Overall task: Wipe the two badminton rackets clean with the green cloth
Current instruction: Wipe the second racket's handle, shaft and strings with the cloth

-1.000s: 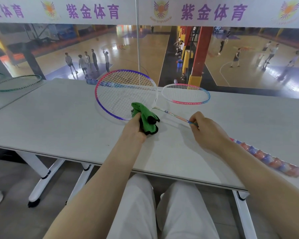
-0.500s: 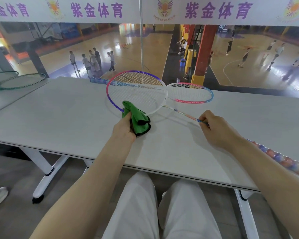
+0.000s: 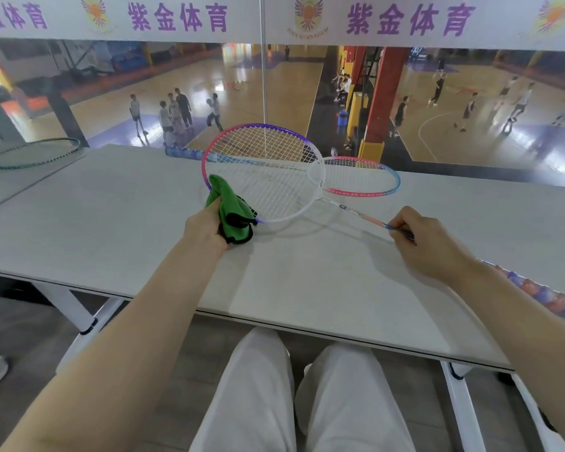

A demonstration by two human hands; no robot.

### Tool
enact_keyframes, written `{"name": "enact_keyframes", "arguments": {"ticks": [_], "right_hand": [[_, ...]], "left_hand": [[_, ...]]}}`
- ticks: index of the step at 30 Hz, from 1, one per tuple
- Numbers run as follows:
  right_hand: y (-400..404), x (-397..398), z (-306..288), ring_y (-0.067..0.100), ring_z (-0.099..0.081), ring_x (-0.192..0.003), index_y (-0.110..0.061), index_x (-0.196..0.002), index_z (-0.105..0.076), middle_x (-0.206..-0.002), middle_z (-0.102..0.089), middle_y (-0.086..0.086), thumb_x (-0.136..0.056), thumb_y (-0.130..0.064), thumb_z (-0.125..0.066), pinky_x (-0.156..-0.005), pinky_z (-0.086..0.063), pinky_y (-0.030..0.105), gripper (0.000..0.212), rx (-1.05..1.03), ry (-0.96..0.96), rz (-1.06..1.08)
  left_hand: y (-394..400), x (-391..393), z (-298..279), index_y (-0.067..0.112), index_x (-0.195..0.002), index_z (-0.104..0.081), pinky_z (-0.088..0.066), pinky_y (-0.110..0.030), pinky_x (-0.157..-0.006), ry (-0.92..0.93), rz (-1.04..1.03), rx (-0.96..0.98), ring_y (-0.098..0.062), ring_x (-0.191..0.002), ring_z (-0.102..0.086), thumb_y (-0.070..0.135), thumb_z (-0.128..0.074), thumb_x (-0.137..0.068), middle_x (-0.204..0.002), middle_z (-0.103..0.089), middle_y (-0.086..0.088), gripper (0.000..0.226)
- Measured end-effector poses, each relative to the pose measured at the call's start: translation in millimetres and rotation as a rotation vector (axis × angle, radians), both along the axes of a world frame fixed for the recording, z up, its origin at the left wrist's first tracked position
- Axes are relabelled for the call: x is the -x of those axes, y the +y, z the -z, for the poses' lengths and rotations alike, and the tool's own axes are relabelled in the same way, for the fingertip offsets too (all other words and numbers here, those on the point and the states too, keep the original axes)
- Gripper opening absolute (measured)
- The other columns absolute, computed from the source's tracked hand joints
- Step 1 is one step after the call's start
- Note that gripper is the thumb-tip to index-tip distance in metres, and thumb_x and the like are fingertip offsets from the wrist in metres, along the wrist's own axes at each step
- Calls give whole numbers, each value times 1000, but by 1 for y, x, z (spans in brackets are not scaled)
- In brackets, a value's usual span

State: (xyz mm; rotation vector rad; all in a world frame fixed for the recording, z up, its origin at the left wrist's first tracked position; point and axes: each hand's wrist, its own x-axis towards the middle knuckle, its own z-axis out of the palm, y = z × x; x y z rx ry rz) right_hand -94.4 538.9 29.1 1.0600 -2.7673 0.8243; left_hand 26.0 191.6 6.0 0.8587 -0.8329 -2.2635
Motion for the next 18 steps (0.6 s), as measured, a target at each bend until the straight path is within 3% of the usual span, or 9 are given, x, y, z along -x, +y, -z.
{"name": "enact_keyframes", "arguments": {"ticks": [6,12,15,18], "right_hand": [[12,9,4,24,-57,-68,-35,-88,-50,-75,-62,-4,-97,-22,-53,-64,-52,48,16,-9,-22,2],[14,9,9,20,-56,-67,-35,-87,-52,-75,-63,-8,-95,-20,-55,-63,-51,44,17,-14,-31,-5],[15,9,8,20,-56,-68,-33,-86,-54,-75,-63,-7,-94,-19,-56,-63,-50,42,17,-25,-40,-4],[17,9,8,20,-59,-70,-34,-83,-54,-75,-64,-9,-94,-28,-59,-63,-51,40,13,-39,-61,6]], "left_hand": [[-5,-2,-5,15,-96,-68,-55,-30,-55,120,18,3,-21,-56,-56,14,-48,-99,-67,-57,-6,20],[-11,-2,-5,17,-94,-73,-56,-36,-64,39,-59,88,-20,-54,-58,12,-51,-97,-67,-62,-5,22],[-19,-2,-5,21,-92,-75,-58,-45,-83,-73,-64,229,-23,-70,-65,24,-66,-91,-82,-69,-5,9],[-26,-1,-5,22,-90,-70,-57,-43,-87,-198,-64,330,-27,-89,-70,41,-72,-85,-99,-73,-8,20]]}}
